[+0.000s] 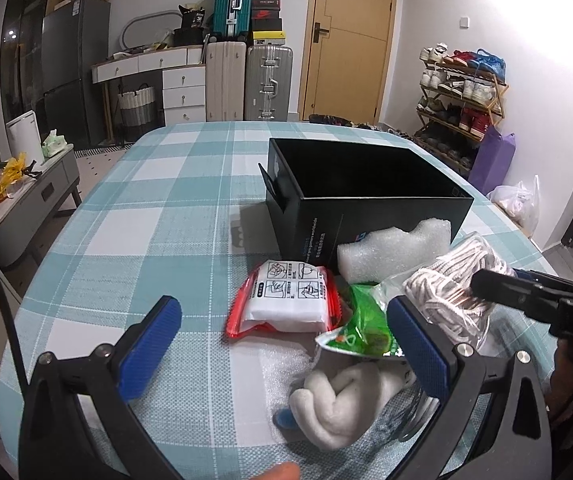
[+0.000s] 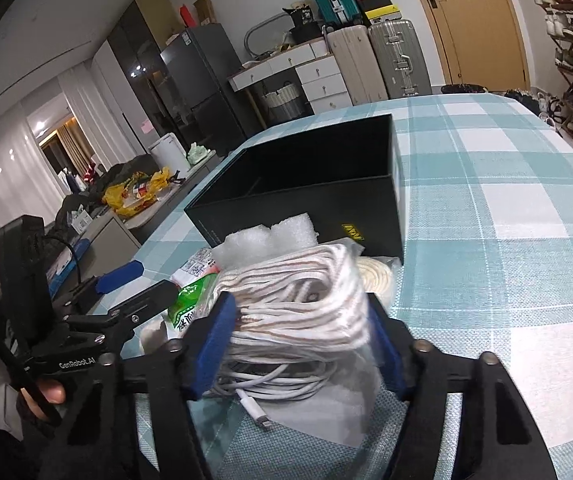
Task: Organize soft objects
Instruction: 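Grasp the bagged white cable bundle with the right gripper while the left gripper approaches the packet, then grasp the white-and-red packet with the left gripper while the right gripper lifts the cable bundle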
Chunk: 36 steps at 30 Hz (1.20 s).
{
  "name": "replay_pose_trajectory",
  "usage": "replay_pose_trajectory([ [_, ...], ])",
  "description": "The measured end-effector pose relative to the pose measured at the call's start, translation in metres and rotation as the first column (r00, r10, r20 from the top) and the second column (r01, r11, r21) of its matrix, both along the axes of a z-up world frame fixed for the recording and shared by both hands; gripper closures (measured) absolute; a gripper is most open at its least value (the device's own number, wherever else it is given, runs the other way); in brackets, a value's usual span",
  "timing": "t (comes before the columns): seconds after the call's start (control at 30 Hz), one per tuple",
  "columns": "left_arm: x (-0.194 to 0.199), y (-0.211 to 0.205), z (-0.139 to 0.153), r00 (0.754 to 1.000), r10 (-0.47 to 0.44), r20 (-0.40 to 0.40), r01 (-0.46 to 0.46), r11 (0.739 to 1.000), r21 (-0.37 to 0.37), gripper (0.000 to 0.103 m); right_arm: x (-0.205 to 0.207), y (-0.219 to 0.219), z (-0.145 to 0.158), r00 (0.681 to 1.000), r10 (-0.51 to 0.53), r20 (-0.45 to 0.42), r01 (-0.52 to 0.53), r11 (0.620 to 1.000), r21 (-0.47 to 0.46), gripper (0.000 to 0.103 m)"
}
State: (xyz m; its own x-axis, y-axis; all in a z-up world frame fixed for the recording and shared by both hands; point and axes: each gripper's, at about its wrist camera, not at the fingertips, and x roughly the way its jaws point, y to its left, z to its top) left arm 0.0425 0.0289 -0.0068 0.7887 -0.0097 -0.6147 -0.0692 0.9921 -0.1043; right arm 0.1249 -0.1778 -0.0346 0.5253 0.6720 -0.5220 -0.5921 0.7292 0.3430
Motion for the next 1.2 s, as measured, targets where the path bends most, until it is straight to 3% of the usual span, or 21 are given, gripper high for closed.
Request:
replay_pose_trajectory([
  [0.07, 0.001, 0.000, 0.000, 1.000, -0.001, -0.004, 0.001, 1.000, -0.001, 0.000, 0.000, -0.005, 0.001, 1.000, 0.004, -0.008, -0.004, 1.000, 0.025, 0.065],
  [0.17, 0.000, -0.002, 0.000, 1.000, -0.004, -0.002, 0.004, 1.000, 0.005, 0.000, -0.005, -0.013, 0.005, 1.000, -0.002, 0.008, 0.002, 0.998, 0.056, 0.074],
  [0.33, 0.000, -0.002, 0.000, 1.000, -0.008, -0.004, 0.008, 1.000, 0.006, 0.000, -0.018, -0.027, 0.016, 0.994, -0.052, 0.095, 0.050, 0.998, 0.030, 0.076],
  [0.53, 0.004, 0.000, 0.000, 1.000, -0.006, -0.026, 0.006, 1.000, -0.013, 0.000, -0.025, -0.044, 0.026, 0.983, -0.102, 0.156, 0.092, 0.993, 0.070, 0.080],
  [0.73, 0.014, 0.014, -0.004, 0.997, 0.026, -0.067, -0.032, 0.996, -0.083, 0.002, -0.039, -0.044, 0.037, 0.961, -0.116, 0.251, 0.101, 0.992, 0.072, 0.081],
  [0.83, 0.020, 0.016, -0.006, 0.996, 0.032, -0.078, -0.039, 0.995, -0.088, 0.006, -0.043, -0.042, 0.040, 0.954, -0.120, 0.276, 0.105, 0.992, 0.067, 0.081],
  [1.1, 0.033, 0.014, -0.014, 0.991, 0.031, -0.131, -0.040, 0.997, -0.072, 0.034, -0.052, -0.034, 0.041, 0.949, -0.087, 0.303, 0.079, 0.996, 0.038, 0.081],
  [1.2, 0.036, 0.011, -0.019, 0.986, 0.018, -0.164, -0.029, 0.998, -0.064, 0.036, -0.051, -0.031, 0.041, 0.948, -0.081, 0.309, 0.075, 0.997, 0.029, 0.081],
])
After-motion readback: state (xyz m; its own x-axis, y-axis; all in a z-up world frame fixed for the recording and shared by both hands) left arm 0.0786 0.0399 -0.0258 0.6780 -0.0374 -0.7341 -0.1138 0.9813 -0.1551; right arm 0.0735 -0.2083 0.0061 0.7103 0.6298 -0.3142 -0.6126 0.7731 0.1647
